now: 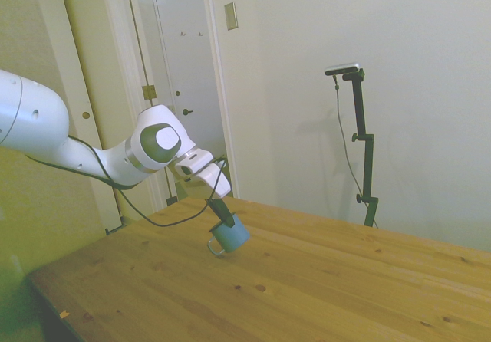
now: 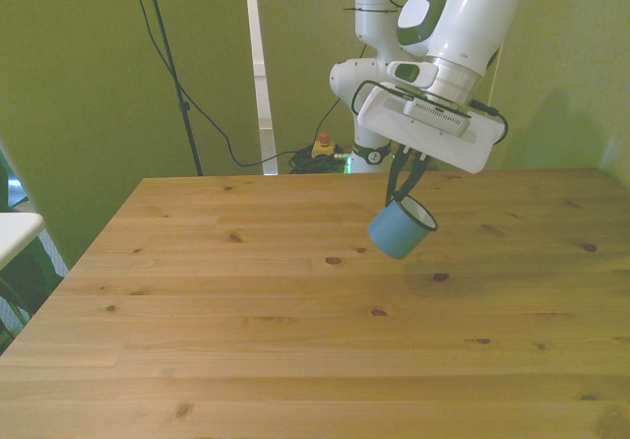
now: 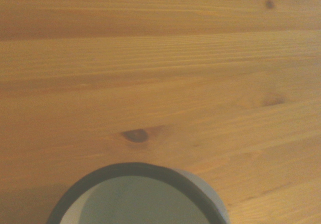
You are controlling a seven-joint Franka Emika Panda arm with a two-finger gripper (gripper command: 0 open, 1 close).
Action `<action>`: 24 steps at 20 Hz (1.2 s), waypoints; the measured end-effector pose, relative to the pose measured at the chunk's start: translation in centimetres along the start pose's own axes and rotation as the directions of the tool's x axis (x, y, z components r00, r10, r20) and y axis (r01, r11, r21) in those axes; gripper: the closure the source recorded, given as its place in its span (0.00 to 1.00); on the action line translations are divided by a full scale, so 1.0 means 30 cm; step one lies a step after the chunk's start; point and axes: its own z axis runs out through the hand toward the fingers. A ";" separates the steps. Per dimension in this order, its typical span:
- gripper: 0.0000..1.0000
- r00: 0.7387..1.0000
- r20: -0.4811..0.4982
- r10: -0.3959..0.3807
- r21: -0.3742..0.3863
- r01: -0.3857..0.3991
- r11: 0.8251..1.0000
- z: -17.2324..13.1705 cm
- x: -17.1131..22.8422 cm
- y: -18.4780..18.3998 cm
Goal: Flip the mug upright
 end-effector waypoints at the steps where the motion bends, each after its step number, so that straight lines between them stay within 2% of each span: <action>1: 1.00 0.999 0.041 0.010 0.038 -0.011 0.999 -0.006 0.011 -0.004; 5: 1.00 0.975 0.221 0.011 0.172 -0.050 0.984 -0.020 0.044 -0.008; 8: 1.00 0.945 0.327 -0.007 0.221 -0.069 0.973 0.020 0.071 0.018; 14: 1.00 0.915 0.403 0.011 0.200 -0.100 0.975 0.149 0.093 0.078; 24: 1.00 0.899 0.437 0.021 0.155 -0.098 0.983 0.229 0.072 0.090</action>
